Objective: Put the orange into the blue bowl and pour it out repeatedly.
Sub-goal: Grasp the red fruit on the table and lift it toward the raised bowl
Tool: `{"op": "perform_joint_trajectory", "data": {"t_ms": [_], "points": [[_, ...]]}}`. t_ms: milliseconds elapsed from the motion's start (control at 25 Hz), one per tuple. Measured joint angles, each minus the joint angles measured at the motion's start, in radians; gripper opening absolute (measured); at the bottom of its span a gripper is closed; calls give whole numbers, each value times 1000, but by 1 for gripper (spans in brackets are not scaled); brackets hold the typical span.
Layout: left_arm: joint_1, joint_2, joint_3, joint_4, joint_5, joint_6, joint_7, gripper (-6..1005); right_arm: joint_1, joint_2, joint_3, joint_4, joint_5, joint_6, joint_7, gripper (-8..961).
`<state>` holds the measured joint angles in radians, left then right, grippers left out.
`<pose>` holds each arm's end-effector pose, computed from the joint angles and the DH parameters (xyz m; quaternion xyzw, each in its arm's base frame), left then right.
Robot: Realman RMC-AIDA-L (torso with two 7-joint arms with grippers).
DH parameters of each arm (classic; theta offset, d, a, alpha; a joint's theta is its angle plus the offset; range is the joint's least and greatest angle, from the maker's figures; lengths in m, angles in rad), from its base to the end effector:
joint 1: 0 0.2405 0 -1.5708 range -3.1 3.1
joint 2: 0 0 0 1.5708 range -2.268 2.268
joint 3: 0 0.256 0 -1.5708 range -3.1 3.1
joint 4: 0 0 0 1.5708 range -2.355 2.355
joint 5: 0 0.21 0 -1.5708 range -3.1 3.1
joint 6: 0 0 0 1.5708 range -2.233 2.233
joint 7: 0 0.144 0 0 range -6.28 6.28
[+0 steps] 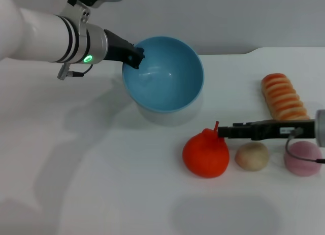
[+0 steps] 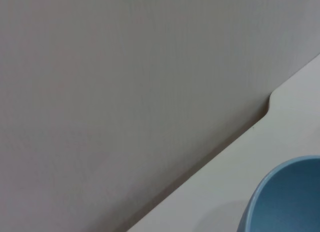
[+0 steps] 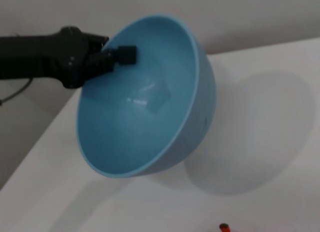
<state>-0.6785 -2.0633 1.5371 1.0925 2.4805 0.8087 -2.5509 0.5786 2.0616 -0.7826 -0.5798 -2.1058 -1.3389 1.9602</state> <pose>-0.1529 0.4301 -0.0317 -0.9088 -0.2437 0.0069 0.3385 0.2800 0.3468 -0.0235 -0.8512 0.4854 0.1689 0.1064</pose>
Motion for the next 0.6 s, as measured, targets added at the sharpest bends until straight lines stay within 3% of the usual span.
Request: {"op": "perform_joint_trajectory", "data": {"t_ms": [600], "points": [[6, -2, 11, -10, -2, -26, -1, -2, 66, 10, -36, 160, 3, 112, -6, 736]]}}
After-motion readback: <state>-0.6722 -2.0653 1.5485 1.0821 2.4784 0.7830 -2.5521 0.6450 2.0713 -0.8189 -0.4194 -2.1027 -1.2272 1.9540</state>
